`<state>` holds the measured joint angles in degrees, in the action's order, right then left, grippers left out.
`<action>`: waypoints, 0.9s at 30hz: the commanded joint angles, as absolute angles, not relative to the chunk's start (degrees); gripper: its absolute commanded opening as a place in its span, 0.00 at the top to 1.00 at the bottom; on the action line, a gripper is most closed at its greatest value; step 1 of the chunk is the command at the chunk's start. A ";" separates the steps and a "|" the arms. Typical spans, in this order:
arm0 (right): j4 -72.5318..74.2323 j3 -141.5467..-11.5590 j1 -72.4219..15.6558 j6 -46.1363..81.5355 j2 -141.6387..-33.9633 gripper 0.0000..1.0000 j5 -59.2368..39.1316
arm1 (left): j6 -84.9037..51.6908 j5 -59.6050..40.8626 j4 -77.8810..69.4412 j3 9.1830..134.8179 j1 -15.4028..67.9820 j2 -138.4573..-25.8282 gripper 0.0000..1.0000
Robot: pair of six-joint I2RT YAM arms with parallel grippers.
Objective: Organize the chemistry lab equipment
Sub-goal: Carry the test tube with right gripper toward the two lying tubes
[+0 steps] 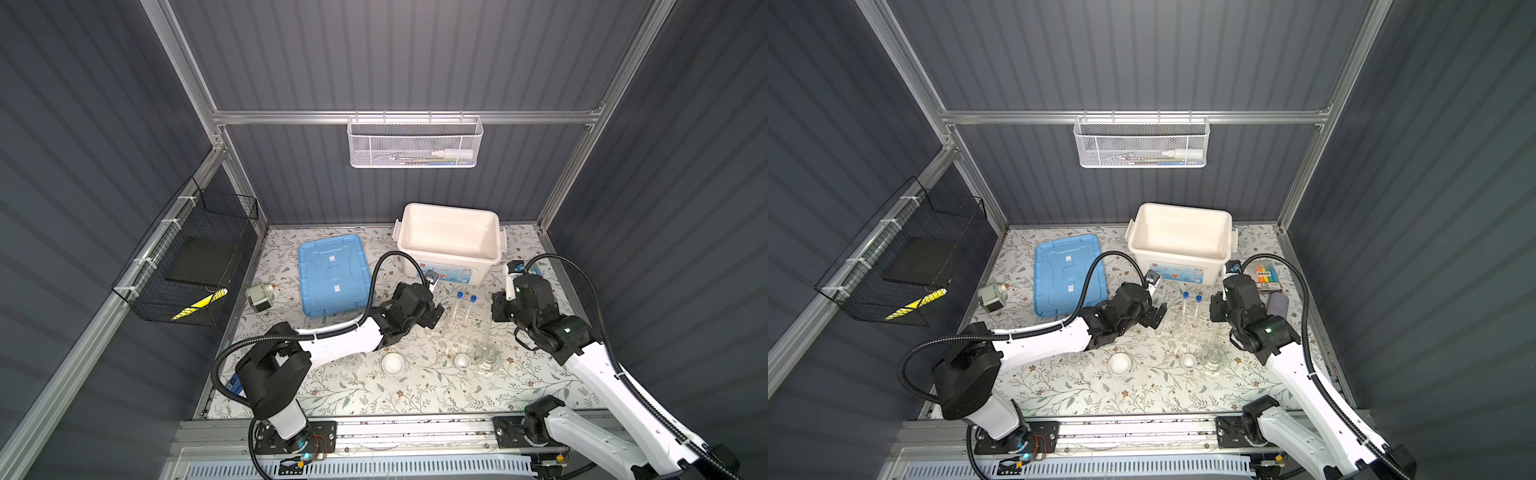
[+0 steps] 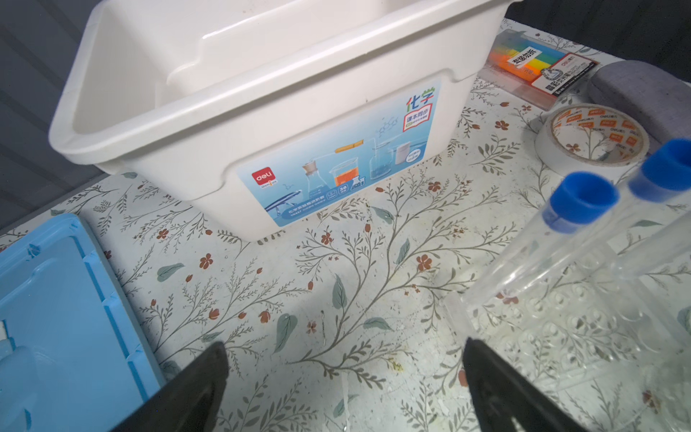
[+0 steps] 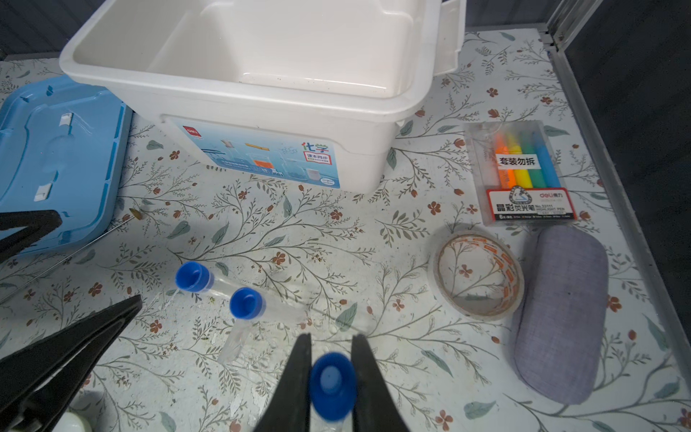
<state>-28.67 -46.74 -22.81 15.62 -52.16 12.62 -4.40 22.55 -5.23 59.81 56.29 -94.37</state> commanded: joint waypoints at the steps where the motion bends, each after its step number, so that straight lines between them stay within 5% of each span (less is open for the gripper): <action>1: -23.39 -44.23 -23.27 16.33 -51.88 0.87 15.16 | -5.54 23.14 -4.83 59.20 56.09 -93.14 0.00; 27: -23.46 -42.73 -23.29 15.67 -54.58 0.87 12.97 | -6.70 21.82 -4.18 59.46 56.13 -94.37 0.00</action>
